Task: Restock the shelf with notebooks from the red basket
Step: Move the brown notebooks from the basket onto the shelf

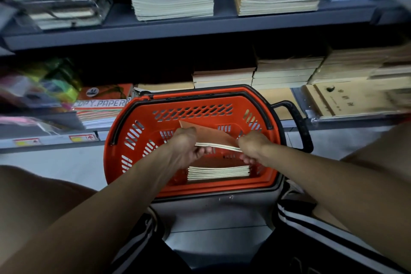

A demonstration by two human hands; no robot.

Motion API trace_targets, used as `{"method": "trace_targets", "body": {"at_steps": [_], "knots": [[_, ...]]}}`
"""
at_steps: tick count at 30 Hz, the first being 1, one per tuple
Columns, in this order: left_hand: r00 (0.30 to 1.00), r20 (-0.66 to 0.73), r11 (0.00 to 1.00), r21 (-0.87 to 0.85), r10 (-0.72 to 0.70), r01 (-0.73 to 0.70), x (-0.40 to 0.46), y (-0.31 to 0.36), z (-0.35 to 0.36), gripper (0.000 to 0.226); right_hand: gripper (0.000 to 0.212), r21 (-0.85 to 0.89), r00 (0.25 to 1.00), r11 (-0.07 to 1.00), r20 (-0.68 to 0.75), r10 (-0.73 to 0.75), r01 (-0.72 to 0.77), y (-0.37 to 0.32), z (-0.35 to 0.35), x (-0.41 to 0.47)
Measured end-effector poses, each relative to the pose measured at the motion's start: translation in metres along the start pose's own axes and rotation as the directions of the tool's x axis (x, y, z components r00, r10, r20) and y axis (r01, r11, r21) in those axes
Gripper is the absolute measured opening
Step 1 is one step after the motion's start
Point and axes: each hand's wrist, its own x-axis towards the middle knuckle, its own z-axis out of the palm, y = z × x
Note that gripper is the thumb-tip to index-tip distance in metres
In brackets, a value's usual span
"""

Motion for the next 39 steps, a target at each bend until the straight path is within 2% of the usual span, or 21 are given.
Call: {"method": "trace_targets", "body": {"at_steps": [5,10,21,25,29,34,39], "knots": [[0.998,0.010,0.996,-0.064,0.059,-0.058,-0.018,0.005,-0.001,0.033,0.023,0.023,0.987,0.997,-0.147,-0.070,0.074,-0.008,-0.014,-0.018],[0.996,-0.014,0.990,-0.114,0.086,-0.087,-0.033,0.008,-0.002,0.034,0.012,-0.001,0.961,0.982,-0.204,-0.185,0.189,-0.013,-0.026,-0.034],[0.967,0.013,0.961,-0.114,0.255,-0.252,-0.077,0.024,-0.007,0.035,0.032,0.019,0.885,0.928,-0.310,-0.348,0.372,-0.011,-0.054,-0.079],[0.939,0.021,0.935,-0.105,0.342,-0.338,-0.100,0.034,-0.001,0.032,0.031,0.079,0.855,0.898,-0.353,-0.381,0.433,-0.015,-0.068,-0.093],[0.912,0.031,0.908,-0.108,0.410,-0.404,-0.114,0.049,0.004,0.031,0.040,0.141,0.813,0.854,-0.415,-0.409,0.501,-0.019,-0.082,-0.108],[0.876,0.033,0.872,-0.116,0.482,-0.475,-0.137,0.069,0.015,0.033,0.037,0.141,0.728,0.810,-0.544,-0.417,0.569,-0.029,-0.100,-0.127],[0.815,0.042,0.810,-0.158,0.577,-0.565,-0.154,0.083,0.024,0.029,0.031,0.237,0.695,0.730,-0.582,-0.422,0.641,-0.032,-0.116,-0.134]]}}
